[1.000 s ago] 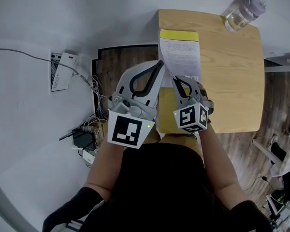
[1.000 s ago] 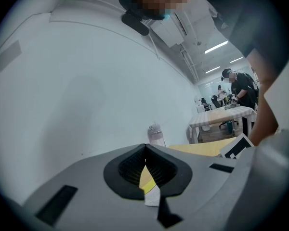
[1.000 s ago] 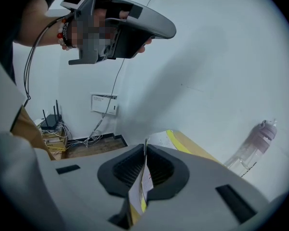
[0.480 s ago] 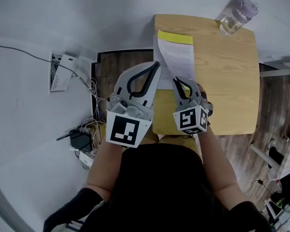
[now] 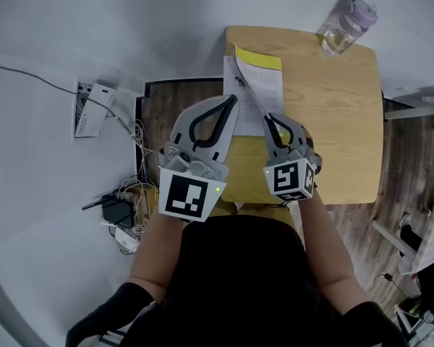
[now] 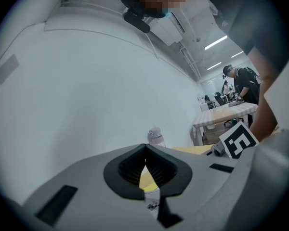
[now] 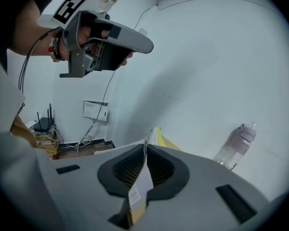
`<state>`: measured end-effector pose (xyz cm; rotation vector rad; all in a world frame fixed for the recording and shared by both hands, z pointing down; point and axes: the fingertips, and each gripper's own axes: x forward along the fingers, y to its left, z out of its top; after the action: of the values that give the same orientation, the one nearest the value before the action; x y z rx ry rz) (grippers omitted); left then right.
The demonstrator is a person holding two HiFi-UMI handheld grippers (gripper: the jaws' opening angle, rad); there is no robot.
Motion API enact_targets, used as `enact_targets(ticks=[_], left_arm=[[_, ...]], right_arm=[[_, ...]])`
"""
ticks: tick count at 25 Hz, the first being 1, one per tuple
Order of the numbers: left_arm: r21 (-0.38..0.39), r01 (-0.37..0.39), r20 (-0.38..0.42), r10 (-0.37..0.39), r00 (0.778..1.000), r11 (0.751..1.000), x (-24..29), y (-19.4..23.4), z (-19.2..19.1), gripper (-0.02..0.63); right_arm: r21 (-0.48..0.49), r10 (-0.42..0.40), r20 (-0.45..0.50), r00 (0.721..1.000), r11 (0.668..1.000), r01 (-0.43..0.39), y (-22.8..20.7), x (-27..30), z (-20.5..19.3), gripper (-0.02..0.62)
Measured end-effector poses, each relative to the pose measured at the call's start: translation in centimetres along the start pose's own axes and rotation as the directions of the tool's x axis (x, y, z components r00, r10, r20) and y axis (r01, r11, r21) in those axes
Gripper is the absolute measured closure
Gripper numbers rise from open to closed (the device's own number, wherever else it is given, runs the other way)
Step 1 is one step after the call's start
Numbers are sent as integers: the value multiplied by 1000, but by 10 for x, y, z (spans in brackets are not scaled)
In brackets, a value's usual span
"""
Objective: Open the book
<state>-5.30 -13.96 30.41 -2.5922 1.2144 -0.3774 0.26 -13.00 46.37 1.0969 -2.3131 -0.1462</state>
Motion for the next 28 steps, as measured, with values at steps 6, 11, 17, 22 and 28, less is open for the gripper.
enact_targets(ticks=[6,11,17,22,28], left_arm=[[5,-12,1,12,1000,1000,7,-8,6,595],[7,-14,5,14,1000,1000,15,-19,13,595],[9,-6,13,5,1000,1000,27,-35,19,596],[10,5,16,-6,1000,1000,37,-48,25,596],[15,19,18,-20,1000,1000,47,-60,29,595]], right_arm=[[-4,-16,13,1000,1000,16,-17,-9,-4,554],[-8,-33,14,999,999,33,-32,-21,-12,554],[9,-61,7,998,998,60,-52,-35,-27,554],[23,-80,-5,997,997,80,-66,-47,-40,554],[48,-98,-28,995,994,99,-80,-57,-59,552]])
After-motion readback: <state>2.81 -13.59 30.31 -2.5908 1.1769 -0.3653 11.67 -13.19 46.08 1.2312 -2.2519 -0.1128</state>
